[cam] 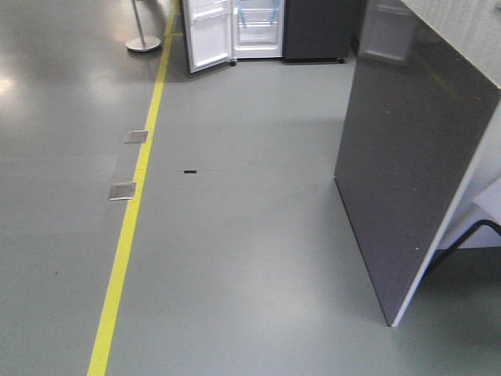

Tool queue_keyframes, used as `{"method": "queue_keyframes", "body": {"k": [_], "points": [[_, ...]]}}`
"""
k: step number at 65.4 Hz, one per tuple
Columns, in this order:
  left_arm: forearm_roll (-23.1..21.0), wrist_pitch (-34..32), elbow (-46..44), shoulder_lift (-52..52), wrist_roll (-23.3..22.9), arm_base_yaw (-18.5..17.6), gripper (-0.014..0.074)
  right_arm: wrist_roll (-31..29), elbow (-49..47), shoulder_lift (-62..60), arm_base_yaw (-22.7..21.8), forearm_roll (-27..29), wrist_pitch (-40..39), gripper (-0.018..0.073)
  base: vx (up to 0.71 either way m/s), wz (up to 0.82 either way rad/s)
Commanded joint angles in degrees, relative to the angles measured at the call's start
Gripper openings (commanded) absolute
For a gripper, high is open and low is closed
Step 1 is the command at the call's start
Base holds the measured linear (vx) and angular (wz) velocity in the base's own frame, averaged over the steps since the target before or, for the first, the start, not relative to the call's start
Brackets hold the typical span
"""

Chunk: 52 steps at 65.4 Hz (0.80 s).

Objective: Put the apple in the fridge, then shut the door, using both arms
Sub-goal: 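Drive toward the open white refrigerator along the yellow line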

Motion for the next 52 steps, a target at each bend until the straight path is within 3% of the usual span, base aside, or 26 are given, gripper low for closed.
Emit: {"method": "queue_keyframes", "body": {"k": [1,52], "points": [[-0.5,-4.0,-1.0,-0.9,-0.3,0.0,-0.0006,-0.2,-1.2,0.3,-0.2,1.4,-4.5,0.0223,0.1,0.27],[-0.5,-4.0,-1.0,-0.9,-0.3,0.0,-0.0006,-0.2,-1.2,0.3,-0.2,1.4,-4.5,0.0223,0.1,0.15]]}}
